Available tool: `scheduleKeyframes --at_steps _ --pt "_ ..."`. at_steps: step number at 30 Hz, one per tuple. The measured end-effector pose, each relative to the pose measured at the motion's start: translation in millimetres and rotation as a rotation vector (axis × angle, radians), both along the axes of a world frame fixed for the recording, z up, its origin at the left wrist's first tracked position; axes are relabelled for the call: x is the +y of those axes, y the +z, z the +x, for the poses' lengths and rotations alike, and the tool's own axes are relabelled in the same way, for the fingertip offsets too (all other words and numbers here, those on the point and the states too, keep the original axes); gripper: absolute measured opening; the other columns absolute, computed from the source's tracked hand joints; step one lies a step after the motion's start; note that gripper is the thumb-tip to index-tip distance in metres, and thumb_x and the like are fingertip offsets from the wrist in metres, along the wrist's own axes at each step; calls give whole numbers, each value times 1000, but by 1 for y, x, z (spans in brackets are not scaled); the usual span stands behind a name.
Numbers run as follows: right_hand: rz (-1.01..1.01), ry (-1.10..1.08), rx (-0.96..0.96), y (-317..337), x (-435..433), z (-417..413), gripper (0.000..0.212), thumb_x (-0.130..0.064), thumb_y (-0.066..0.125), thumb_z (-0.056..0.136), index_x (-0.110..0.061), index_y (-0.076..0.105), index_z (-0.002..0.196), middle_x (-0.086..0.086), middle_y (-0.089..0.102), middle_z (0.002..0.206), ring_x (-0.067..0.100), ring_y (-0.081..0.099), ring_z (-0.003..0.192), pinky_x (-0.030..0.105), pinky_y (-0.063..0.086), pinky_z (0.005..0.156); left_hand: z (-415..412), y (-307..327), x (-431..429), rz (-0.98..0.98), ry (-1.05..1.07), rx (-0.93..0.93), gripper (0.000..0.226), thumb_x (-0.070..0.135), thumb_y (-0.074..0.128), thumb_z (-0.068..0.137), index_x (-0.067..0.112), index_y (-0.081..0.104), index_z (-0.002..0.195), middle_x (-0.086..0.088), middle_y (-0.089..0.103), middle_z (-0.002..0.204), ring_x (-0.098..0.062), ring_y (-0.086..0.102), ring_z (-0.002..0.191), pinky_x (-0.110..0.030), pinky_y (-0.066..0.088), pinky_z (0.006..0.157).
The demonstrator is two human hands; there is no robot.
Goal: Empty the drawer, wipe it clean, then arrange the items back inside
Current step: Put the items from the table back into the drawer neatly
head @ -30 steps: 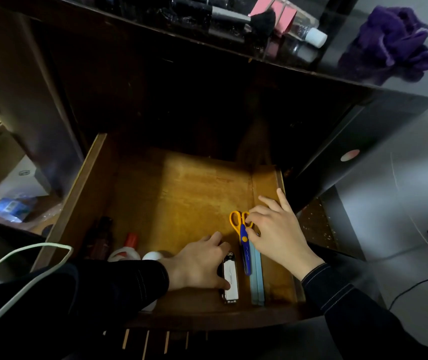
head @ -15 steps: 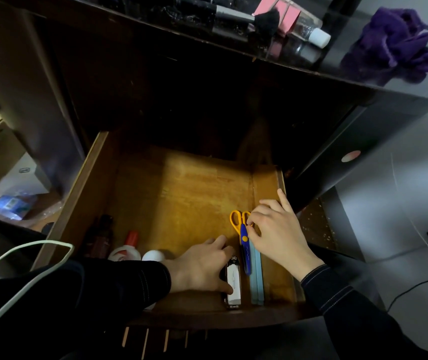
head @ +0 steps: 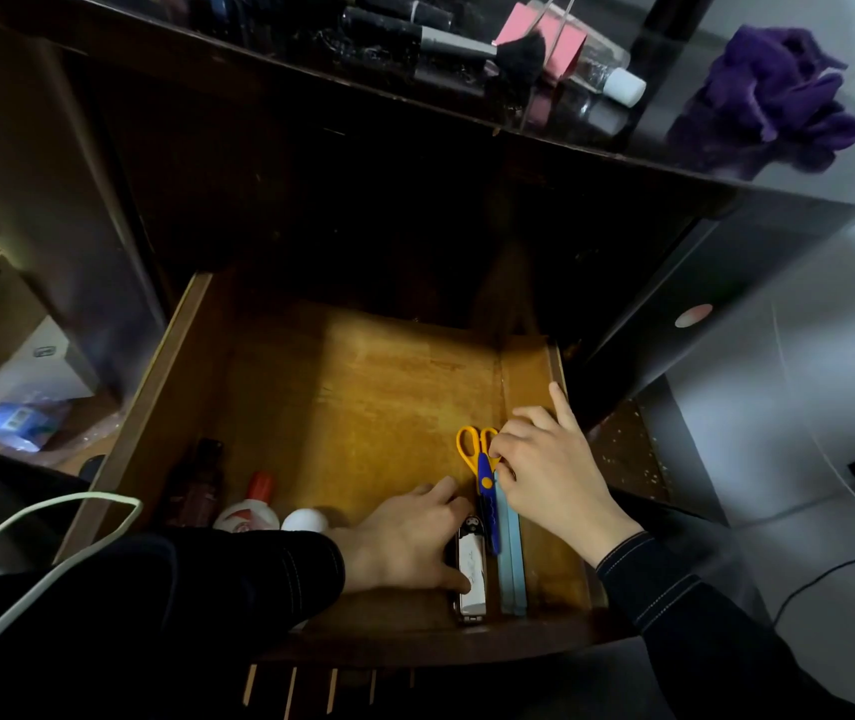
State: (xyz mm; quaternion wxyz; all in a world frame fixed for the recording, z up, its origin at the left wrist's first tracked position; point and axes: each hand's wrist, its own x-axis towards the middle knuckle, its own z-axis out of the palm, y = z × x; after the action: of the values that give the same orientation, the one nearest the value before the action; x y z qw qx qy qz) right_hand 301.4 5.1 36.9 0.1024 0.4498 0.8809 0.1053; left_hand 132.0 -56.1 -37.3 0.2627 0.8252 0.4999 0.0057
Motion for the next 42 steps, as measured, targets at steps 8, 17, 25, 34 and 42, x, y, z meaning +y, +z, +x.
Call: scheduleKeyframes --at_steps 8,17,25,34,42 --pt "13 17 39 0 0 -1 17 -33 60 90 -26 75 93 -6 71 98 21 58 114 58 11 123 1 -2 0 1 11 1 79 60 73 77 15 45 136 -3 40 123 -28 50 113 -40 49 86" --pt "18 35 45 0 0 0 18 -33 59 91 -26 74 98 -6 70 102 20 57 115 58 9 123 3 -5 1 -3 17 -14 80 62 73 75 17 45 136 -1 39 122 -27 50 112 -39 50 85" --pt "-116 225 -315 -1 1 -6 67 -38 70 88 -10 46 144 15 49 147 36 34 144 59 9 122 2 0 -1 -11 23 2 77 60 73 77 16 46 134 -3 39 124 -28 50 114 -38 49 88" --pt "-238 130 -482 -3 9 -16 105 -58 68 86 -1 16 158 20 17 165 35 21 151 56 13 123 2 3 -1 -11 29 13 76 60 73 77 15 47 132 -3 40 124 -29 51 114 -39 47 86" --pt "-242 130 -527 -2 7 -20 105 -61 66 85 1 20 156 21 30 160 36 31 146 57 16 122 2 -1 -2 11 31 3 77 61 73 76 16 47 132 -1 40 122 -27 51 112 -38 47 84"
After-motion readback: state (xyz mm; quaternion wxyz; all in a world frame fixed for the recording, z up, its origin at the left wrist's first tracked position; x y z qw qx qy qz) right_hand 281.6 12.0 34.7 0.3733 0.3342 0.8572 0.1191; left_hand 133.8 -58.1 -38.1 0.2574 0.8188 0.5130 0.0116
